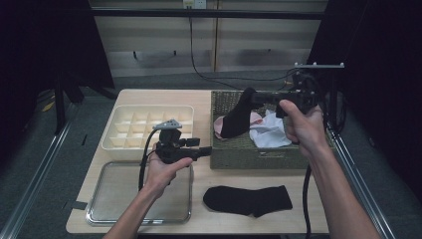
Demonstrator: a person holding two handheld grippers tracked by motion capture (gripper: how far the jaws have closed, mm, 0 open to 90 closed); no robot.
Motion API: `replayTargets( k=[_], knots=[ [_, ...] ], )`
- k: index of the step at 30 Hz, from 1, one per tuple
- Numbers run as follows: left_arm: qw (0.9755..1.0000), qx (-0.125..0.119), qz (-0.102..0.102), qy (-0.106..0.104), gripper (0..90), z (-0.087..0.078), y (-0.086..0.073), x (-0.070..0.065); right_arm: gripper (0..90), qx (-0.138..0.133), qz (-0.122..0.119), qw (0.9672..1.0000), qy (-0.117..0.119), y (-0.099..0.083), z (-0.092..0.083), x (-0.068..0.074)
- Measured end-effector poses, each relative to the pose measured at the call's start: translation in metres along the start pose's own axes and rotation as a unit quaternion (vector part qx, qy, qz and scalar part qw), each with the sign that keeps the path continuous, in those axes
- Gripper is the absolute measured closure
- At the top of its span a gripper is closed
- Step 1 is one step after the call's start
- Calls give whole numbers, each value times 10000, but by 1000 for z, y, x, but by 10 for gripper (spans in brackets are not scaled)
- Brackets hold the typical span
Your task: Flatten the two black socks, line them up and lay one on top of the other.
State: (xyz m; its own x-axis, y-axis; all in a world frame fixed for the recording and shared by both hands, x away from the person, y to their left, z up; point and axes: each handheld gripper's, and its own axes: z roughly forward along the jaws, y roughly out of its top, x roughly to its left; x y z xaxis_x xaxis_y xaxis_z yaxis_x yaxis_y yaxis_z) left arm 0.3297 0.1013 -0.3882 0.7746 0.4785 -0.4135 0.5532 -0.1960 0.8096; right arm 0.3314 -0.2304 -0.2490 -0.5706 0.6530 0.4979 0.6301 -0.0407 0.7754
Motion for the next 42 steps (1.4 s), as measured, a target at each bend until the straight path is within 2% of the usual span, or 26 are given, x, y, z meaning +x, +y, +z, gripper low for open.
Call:
replayTargets(
  k=[3, 5, 12, 19, 21, 22, 23, 26, 29, 37, 39, 42],
  knots=[
    [10000, -17, 45, -27, 324, 1, 2, -3, 840, 2, -37, 10000, 49, -2, -1, 4],
    [9999, 11, 96, -55, 324, 2, 3, -5, 840, -20, -149, 9998, 140, -3, -1, 12],
    [9999, -25, 147, -57, 324, 0, 5, -9, 840, 8, -300, 9990, 330, -7, -1, 30],
    [9997, -60, 243, -51, 338, -4, 5, -12, 840, 103, -446, 9976, 522, -12, 5, 45],
    [9993, -80, 341, -126, 393, -5, 3, -13, 840, 139, -474, 9971, 574, -14, 7, 49],
    [9983, -92, 523, -228, 534, -6, 1, -14, 840, 151, -494, 9970, 573, -15, 9, 50],
    [9980, -74, 602, -200, 635, -7, 1, -15, 840, 187, -538, 9968, 560, -16, 10, 52],
    [9975, -41, 680, -181, 777, -11, -3, -17, 840, 219, -522, 9969, 538, -19, 12, 50],
    [9970, -53, 708, -321, 868, -14, -6, -16, 840, 253, -447, 9974, 501, -25, 12, 44],
    [9970, 28, 669, -396, 888, -20, -13, -20, 840, 273, -337, 9983, 399, -36, 5, 33],
    [9969, 152, 596, -488, 890, -19, -18, -21, 840, 347, -228, 9987, 312, -43, 3, 24],
    [9964, 262, 663, -466, 890, -21, -21, -25, 840, 359, -190, 9987, 301, -50, 1, 20]
  ],
)
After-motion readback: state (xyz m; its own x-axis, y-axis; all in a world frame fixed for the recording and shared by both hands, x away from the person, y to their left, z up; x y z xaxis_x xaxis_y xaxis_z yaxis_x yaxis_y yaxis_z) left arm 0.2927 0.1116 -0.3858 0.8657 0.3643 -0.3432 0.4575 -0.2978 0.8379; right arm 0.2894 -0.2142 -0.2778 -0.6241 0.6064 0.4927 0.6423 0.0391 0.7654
